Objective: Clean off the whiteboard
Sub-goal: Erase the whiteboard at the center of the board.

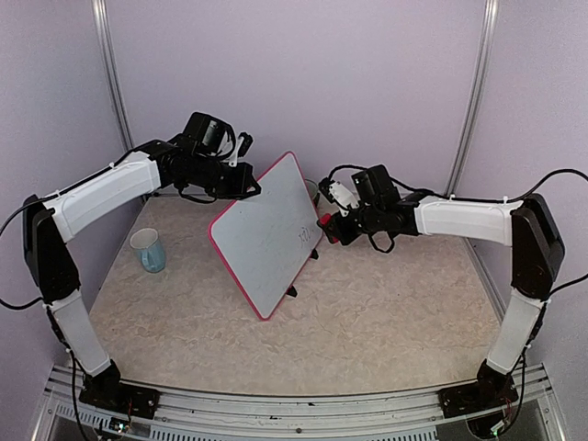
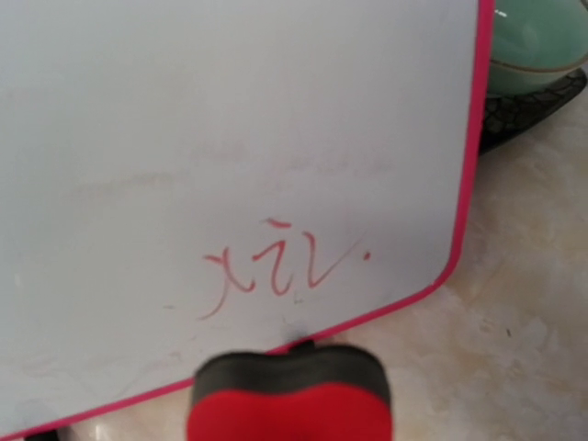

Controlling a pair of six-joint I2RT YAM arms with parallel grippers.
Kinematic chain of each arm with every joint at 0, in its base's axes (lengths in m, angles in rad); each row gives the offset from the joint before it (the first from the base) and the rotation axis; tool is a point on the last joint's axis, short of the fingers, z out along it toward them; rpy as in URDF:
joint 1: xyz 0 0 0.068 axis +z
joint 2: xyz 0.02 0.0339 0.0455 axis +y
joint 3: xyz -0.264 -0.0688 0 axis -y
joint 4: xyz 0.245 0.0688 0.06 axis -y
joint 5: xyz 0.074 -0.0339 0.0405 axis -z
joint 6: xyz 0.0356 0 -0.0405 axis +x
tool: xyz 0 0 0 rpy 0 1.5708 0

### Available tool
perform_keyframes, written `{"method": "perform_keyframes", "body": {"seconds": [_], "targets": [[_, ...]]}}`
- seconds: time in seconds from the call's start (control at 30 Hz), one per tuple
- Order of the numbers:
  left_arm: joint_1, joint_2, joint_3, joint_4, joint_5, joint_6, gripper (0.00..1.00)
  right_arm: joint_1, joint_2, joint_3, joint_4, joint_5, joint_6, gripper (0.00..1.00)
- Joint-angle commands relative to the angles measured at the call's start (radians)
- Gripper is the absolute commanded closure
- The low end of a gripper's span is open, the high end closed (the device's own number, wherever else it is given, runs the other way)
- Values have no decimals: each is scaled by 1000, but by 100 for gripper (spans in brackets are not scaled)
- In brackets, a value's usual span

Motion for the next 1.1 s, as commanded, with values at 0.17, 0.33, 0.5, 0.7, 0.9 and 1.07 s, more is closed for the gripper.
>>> {"method": "perform_keyframes", "body": {"seconds": [0.17,0.33,0.5,0.7,0.9,1.07], "targets": [[-3,-13,59,-101,2,21,100,-7,-55,2,-3,-5,8,100],[-3,-64,-9,-99,48,14,100,-7,-54,13,-1,-29,8,100],[-4,-111,-47,-97,51,10,100,-8,-37,20,25,-103,13,100],[-7,-151,-85,-88,85,5,100,9,6,46,40,-161,25,100],[-6,-164,-125,-67,97,13,100,47,79,87,56,-179,5,100],[-7,-156,-156,-35,111,16,100,48,156,114,86,-235,10,100]]}}
